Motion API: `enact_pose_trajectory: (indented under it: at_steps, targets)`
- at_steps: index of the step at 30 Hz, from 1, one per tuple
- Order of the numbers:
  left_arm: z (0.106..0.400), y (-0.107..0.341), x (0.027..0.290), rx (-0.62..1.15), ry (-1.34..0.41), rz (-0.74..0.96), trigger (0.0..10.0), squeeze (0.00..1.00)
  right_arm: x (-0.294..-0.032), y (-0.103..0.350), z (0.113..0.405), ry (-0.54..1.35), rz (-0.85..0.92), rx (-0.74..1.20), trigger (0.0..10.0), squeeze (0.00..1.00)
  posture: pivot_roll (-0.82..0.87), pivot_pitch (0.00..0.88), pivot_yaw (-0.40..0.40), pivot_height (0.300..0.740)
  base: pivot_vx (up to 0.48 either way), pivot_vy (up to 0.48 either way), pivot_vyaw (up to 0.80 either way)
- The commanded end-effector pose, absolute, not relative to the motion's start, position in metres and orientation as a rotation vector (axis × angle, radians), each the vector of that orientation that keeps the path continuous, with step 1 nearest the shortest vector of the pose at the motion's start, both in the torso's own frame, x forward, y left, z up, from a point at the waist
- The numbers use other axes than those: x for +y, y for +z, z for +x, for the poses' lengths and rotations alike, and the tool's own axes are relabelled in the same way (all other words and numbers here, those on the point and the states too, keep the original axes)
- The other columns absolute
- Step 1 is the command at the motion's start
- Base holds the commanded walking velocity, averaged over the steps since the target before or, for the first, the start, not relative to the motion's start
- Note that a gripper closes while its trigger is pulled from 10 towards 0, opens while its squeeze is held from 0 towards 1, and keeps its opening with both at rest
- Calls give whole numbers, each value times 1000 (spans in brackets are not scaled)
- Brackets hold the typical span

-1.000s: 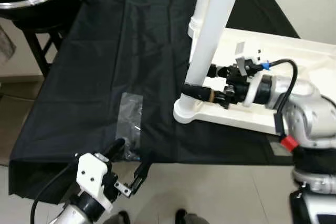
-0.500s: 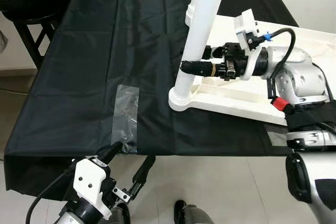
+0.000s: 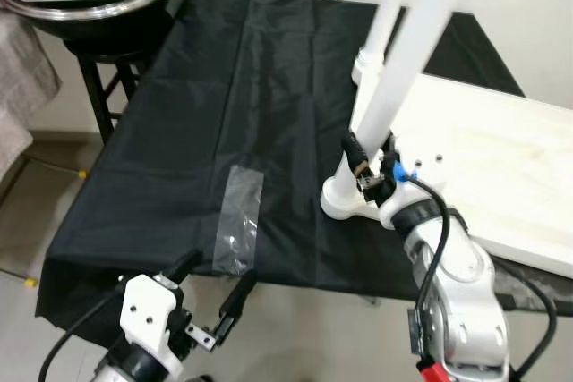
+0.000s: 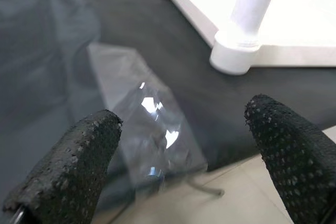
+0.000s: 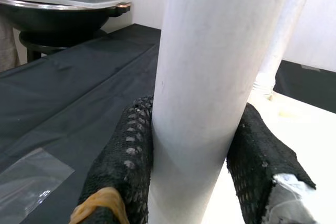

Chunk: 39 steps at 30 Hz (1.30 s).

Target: Building children table

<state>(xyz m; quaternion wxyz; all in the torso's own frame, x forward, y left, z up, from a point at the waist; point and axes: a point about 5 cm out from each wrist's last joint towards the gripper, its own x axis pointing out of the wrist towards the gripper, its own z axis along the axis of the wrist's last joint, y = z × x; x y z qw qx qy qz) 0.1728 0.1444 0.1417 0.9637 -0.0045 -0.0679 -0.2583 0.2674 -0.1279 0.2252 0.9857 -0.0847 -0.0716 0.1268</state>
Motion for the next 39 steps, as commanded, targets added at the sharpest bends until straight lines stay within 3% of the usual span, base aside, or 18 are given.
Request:
enact_pose_trajectory:
  at_steps: [1, 3, 4, 6, 7, 10, 11, 12, 13, 18, 21, 29, 30, 33, 34, 39]
  targets:
    - [172, 137, 144, -124, -538, -15, 10000, 0, -130, 166, 277, 270, -195, 175, 8863, 0, 0, 223, -55, 740, 0, 0, 0]
    - [173, 137, 145, -124, -538, -14, 10000, 0, -127, 169, 277, 260, -191, 172, 8863, 0, 0, 223, -55, 740, 0, 0, 0]
    - [174, 138, 145, -128, -527, -10, 10000, 0, -119, 184, 284, 333, -91, 121, 10000, 0, 6, 227, -59, 740, 0, 0, 0]
    - [174, 138, 146, -130, -523, -9, 10000, 0, -116, 190, 285, 359, -44, 94, 10000, 0, 6, 227, -59, 740, 0, 0, 0]
    - [173, 138, 146, -131, -521, -8, 10000, 0, -115, 201, 287, 388, -19, 54, 10000, 1000, 10, 235, -62, 740, 0, 0, 0]
    - [172, 139, 145, -132, -518, -8, 10000, 0, -113, 227, 292, 542, 26, -30, 10000, 1000, 13, 240, -61, 740, 0, 0, 0]
    - [170, 139, 145, -133, -518, -9, 10000, 0, -111, 247, 292, 724, 18, -102, 10000, 275, 12, 248, -60, 740, 0, 0, 0]
    - [170, 139, 145, -133, -518, -9, 10000, 0, -111, 247, 292, 724, 18, -102, 10000, 275, 12, 248, -60, 740, 0, 0, 0]
    - [169, 140, 145, -134, -520, -9, 10000, 0, -109, 254, 287, 865, 49, -110, 10000, 0, 16, 256, -62, 740, 0, 0, 0]
    - [167, 141, 144, -132, -525, -8, 10000, 0, -115, 263, 288, 1014, -41, -132, 10000, 0, 30, 271, -62, 740, 0, 0, 0]
    - [164, 142, 144, -129, -526, -6, 10000, 0, -126, 272, 294, 1231, -183, -96, 10000, 0, 40, 288, -66, 740, 0, 0, 0]
    - [160, 143, 143, -124, -525, -1, 10000, 0, -131, 288, 316, 1284, -289, -112, 9686, 0, 53, 298, -72, 740, 0, 0, 0]
    - [157, 144, 144, -121, -516, 5, 10000, 0, -132, 299, 320, 1336, -296, -135, 4627, 0, 66, 306, -74, 740, 0, 0, 0]
    - [156, 144, 144, -121, -514, 6, 10000, 0, -132, 302, 321, 1352, -299, -140, 4627, 0, 66, 306, -74, 740, 0, 0, 0]
    - [155, 145, 144, -120, -511, 7, 10000, 0, -133, 303, 324, 1352, -298, -141, 0, 0, 67, 315, -79, 740, 0, 0, 0]
    - [153, 146, 144, -116, -505, 7, 10000, 0, -131, 286, 327, 1300, -273, -107, 0, 0, 58, 316, -80, 740, 0, 0, 0]
